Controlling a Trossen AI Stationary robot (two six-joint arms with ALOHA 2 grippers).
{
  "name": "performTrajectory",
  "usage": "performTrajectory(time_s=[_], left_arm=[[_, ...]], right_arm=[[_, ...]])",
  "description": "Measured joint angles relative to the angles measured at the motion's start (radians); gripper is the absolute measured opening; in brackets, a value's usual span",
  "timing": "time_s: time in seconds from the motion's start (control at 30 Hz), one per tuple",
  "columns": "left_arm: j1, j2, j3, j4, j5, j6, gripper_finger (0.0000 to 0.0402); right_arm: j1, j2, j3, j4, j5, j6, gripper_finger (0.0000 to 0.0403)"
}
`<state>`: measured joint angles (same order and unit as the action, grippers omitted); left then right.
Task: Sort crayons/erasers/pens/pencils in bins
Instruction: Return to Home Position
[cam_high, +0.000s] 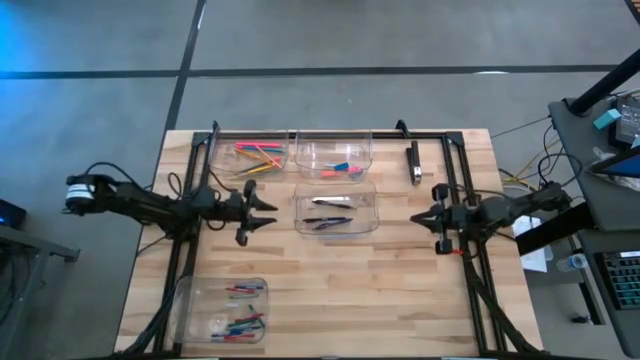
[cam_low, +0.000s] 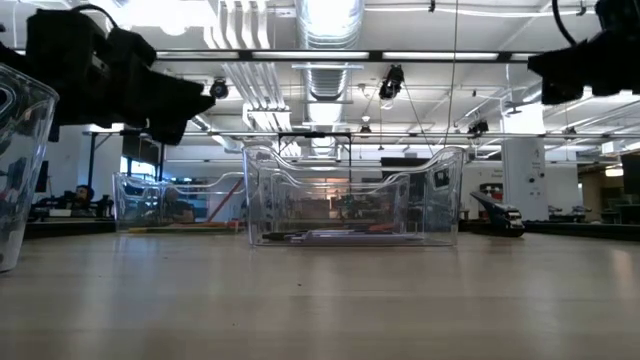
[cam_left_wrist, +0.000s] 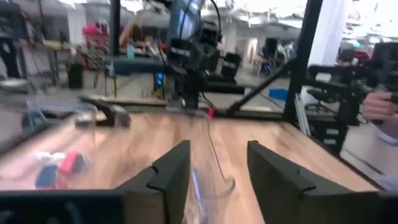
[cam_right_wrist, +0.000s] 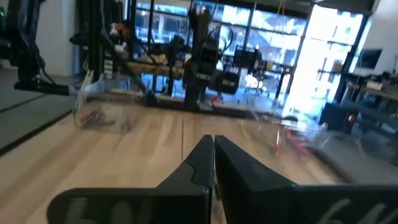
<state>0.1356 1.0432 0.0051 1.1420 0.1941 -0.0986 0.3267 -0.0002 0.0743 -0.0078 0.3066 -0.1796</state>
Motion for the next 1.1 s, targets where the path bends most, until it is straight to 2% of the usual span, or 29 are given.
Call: performTrajectory(time_s=[0.13, 0.33, 0.67, 0.8, 1.1], left_arm=[[0.000, 0.078, -0.001, 0.027, 0.013, -0.028, 0.0098], [-0.001, 0.175, -0.002, 0.163, 0.120, -0.043, 0.0010], [-0.001, 0.308, -0.003, 0.330, 0.140, -0.053, 0.0007], [-0.001, 0.347, -0.003, 0.429, 0.169, -0.052, 0.0007], [0.000, 0.357, -0.003, 0.428, 0.153, -0.108, 0.0008]], right_arm=[[0.000, 0.000, -0.048, 0.027, 0.001, 0.059, 0.0008], [0.000, 0.000, -0.052, 0.040, -0.020, 0.090, 0.0008], [0.000, 0.017, -0.052, 0.037, -0.019, 0.283, 0.0008], [0.000, 0.034, -0.052, 0.037, -0.019, 0.276, 0.0008], [0.000, 0.047, -0.052, 0.037, -0.019, 0.277, 0.0008]])
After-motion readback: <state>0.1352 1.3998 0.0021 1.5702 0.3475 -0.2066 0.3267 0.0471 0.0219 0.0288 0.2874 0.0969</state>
